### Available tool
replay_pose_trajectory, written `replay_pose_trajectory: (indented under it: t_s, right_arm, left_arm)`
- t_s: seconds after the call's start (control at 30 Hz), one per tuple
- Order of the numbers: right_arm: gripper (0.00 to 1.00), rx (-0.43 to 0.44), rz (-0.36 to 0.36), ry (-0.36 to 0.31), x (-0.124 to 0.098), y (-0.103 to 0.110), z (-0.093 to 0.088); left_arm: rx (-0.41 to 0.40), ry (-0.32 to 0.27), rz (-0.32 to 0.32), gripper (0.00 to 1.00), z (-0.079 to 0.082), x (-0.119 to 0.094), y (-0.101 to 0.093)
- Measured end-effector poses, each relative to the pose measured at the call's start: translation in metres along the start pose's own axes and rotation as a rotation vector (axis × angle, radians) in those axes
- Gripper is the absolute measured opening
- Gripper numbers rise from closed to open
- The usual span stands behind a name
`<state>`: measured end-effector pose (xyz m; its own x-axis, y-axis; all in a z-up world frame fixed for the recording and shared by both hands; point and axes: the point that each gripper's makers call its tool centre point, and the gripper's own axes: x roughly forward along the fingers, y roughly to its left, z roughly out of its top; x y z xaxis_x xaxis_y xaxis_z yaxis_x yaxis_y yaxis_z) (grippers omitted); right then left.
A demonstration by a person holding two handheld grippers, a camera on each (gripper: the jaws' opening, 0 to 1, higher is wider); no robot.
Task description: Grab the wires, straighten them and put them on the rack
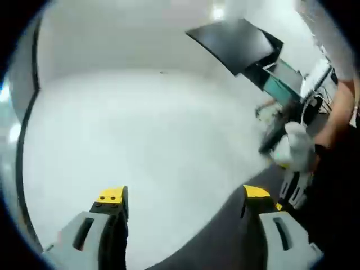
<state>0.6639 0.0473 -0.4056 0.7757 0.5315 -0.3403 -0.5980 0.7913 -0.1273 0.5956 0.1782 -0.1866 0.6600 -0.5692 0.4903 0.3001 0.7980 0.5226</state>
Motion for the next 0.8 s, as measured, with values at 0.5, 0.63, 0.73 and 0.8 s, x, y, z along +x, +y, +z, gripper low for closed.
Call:
replay_pose_trajectory:
  t_s: [0.5, 0.63, 0.73, 0.8]
  right_arm:
    - [0.00, 0.082, 0.024, 0.012, 0.000, 0.005, -0.008]
    - [0.00, 0.118, 0.029, -0.041, -0.004, 0.002, 0.006]
    - [0.01, 0.064, 0.075, 0.005, -0.002, 0.004, 0.001]
    - [0.07, 0.019, 0.084, -0.032, -0.008, -0.001, 0.012]
  left_arm:
    - [-0.167, -0.118, 0.425, 0.82, -0.002, -0.082, 0.070]
    - [-0.189, -0.010, 0.485, 0.70, -0.028, -0.095, 0.081]
    - [-0.202, 0.017, 0.518, 0.63, -0.036, -0.103, 0.086]
    - [-0.196, 0.051, 0.505, 0.65, -0.044, -0.100, 0.084]
